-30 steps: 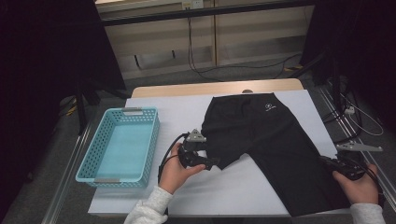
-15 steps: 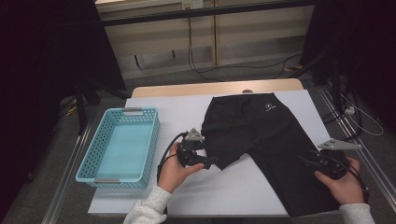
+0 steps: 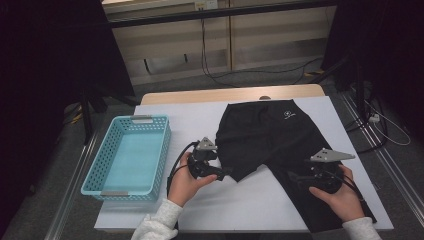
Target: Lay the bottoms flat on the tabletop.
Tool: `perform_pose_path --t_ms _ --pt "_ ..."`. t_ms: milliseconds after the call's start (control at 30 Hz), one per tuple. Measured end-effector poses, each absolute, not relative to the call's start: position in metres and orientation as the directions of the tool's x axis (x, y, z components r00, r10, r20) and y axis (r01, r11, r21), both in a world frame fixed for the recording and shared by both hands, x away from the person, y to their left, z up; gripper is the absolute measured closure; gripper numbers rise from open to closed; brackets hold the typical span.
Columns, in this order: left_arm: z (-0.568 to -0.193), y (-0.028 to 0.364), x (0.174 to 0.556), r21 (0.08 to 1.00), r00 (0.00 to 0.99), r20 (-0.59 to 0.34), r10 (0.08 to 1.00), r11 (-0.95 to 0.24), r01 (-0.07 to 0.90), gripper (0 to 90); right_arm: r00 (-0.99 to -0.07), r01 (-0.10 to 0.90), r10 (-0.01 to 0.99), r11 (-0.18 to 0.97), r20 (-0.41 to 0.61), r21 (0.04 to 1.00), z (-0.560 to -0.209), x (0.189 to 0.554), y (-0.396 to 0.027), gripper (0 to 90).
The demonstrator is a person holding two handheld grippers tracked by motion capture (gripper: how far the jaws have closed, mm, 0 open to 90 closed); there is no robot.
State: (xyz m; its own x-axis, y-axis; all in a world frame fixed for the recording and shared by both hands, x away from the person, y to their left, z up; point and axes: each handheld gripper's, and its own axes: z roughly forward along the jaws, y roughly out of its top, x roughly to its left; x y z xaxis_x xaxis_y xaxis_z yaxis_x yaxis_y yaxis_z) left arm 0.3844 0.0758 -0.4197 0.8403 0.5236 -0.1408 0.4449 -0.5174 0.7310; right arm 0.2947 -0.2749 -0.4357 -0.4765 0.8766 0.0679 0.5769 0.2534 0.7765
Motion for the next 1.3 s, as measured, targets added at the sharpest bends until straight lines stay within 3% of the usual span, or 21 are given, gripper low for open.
perform_pose_path --t_ms 133,600,1033,1300 --pt "-0.42 0.078 0.384 0.729 0.838 -0.144 0.526 -0.517 0.449 22.8 -0.492 0.566 0.866 0.239 0.091 0.789 -0.433 0.297 -0.261 21.5" --pt "-0.42 0.096 0.38 0.726 0.814 -0.138 0.564 -0.501 0.47 20.7 -0.64 0.485 0.768 0.374 0.03 0.79 -0.436 0.318 -0.196 20.0" --pt "-0.422 0.116 0.372 0.731 0.788 -0.104 0.606 -0.49 0.474 16.5 -0.725 0.425 0.688 0.473 -0.023 0.771 -0.441 0.335 -0.15 41.8" --pt "-0.423 0.121 0.369 0.726 0.781 -0.099 0.617 -0.492 0.48 16.5 -0.763 0.428 0.645 0.554 -0.043 0.714 -0.457 0.342 -0.121 45.8"
